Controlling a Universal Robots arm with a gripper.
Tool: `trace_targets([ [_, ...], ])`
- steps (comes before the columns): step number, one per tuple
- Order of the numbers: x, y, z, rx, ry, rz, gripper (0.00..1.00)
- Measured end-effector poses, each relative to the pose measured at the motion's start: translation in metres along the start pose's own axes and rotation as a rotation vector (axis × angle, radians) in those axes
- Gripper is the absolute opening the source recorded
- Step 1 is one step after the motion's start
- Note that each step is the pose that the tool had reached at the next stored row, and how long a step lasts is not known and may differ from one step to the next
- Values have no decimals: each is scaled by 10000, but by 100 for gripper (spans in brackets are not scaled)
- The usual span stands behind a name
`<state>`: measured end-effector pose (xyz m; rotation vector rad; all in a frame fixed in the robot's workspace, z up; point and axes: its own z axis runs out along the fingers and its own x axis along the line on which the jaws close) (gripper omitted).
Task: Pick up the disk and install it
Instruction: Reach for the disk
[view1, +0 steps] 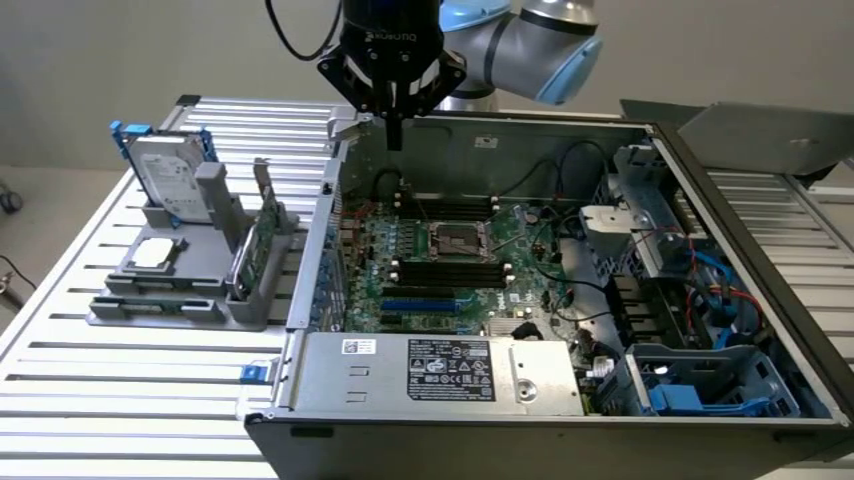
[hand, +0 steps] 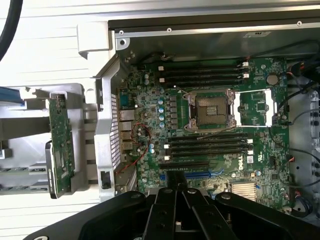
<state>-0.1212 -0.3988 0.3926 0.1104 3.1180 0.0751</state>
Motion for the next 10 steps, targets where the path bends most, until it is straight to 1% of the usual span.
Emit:
trace_targets([
  [10, 0, 0, 0, 0, 0, 0, 11],
])
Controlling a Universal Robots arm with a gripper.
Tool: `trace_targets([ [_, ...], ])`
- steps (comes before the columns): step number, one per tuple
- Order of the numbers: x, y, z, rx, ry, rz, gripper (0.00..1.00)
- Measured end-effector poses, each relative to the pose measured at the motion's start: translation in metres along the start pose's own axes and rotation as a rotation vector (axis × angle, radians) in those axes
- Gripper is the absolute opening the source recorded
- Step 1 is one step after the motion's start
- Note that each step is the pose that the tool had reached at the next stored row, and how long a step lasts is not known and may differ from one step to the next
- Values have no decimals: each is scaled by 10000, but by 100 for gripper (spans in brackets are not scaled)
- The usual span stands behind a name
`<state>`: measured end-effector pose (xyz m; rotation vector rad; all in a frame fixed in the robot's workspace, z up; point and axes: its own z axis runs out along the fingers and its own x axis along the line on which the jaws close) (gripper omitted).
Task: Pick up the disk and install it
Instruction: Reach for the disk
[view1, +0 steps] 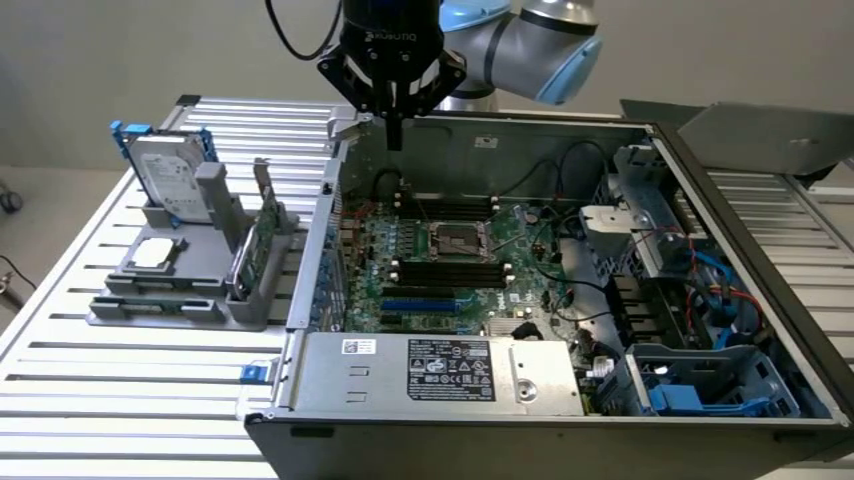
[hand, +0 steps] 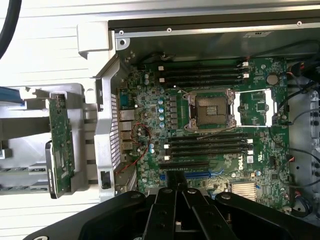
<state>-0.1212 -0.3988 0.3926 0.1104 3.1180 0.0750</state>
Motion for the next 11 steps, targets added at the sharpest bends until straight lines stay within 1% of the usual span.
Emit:
trace_targets([
  [11, 0, 0, 0, 0, 0, 0, 11],
])
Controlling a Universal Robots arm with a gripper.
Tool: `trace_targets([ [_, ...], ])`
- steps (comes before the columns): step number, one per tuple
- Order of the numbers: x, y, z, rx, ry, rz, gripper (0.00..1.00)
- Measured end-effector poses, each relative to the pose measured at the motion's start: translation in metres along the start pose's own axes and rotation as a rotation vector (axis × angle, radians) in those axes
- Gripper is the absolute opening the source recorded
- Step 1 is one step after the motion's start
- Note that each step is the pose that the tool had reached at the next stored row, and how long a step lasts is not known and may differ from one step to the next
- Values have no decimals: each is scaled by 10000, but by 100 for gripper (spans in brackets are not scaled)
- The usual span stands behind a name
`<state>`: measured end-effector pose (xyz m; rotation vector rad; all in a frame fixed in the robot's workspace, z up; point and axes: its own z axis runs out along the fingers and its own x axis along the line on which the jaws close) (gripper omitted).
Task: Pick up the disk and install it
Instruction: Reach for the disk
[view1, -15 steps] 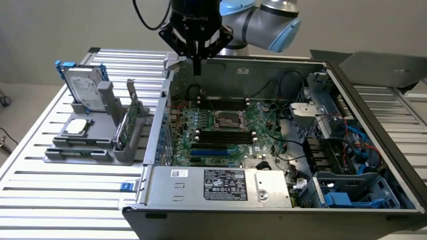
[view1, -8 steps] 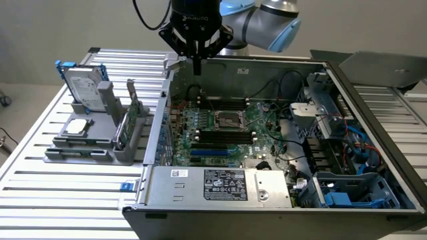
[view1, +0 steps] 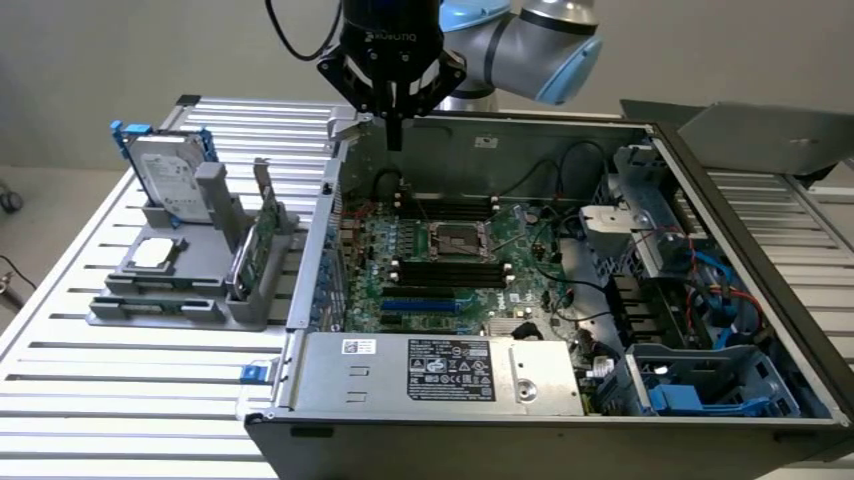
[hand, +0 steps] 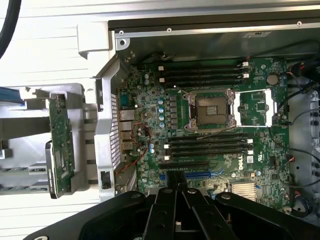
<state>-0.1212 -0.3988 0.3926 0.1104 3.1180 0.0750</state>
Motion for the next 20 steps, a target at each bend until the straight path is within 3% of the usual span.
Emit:
trace_targets([
  [20, 0, 0, 0, 0, 0, 0, 11],
])
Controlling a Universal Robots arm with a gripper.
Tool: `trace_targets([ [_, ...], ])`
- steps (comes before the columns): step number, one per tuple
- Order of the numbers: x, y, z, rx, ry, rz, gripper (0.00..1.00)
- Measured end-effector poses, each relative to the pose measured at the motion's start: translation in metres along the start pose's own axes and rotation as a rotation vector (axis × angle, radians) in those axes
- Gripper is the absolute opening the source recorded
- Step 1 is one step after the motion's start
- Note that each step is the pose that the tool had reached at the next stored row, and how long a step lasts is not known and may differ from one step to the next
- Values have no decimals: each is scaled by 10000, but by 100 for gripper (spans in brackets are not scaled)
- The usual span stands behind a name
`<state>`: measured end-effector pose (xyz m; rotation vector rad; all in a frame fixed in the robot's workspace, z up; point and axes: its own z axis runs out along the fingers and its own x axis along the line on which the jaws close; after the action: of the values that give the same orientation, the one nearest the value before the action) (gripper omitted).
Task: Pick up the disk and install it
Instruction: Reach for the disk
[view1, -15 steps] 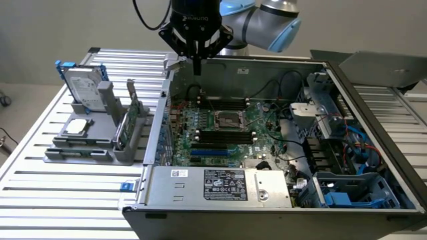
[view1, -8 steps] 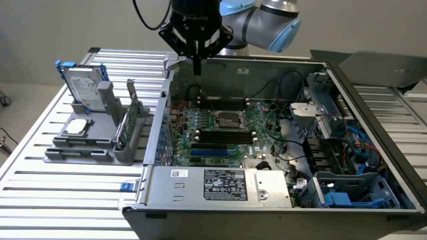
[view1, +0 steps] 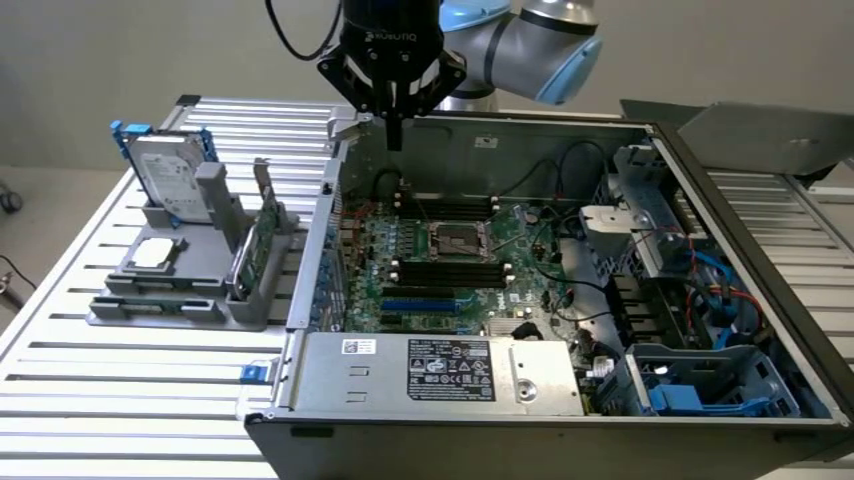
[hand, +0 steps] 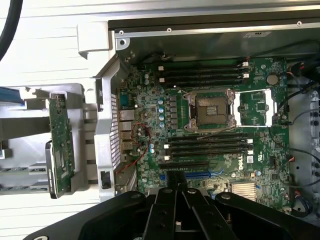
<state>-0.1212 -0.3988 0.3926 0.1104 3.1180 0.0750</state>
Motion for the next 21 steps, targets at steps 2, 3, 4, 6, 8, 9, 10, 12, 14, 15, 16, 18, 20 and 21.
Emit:
trace_targets([
  [2, 0, 0, 0, 0, 0, 0, 11],
  [3, 0, 0, 0, 1, 0, 0, 11],
  [4, 0, 0, 0, 0, 0, 0, 11],
  [6, 0, 0, 0, 0, 0, 0, 11],
  [8, 0, 0, 0, 0, 0, 0, 11],
  [9, 0, 0, 0, 0, 0, 0, 11],
  [10, 0, 0, 0, 1, 0, 0, 11],
  [12, 0, 0, 0, 1, 0, 0, 11],
  [14, 0, 0, 0, 0, 0, 0, 11],
  [15, 0, 0, 0, 0, 0, 0, 11],
  [16, 0, 0, 0, 0, 0, 0, 11],
  [18, 0, 0, 0, 0, 0, 0, 11],
  [20, 0, 0, 0, 0, 0, 0, 11],
  [21, 0, 0, 0, 1, 0, 0, 11],
])
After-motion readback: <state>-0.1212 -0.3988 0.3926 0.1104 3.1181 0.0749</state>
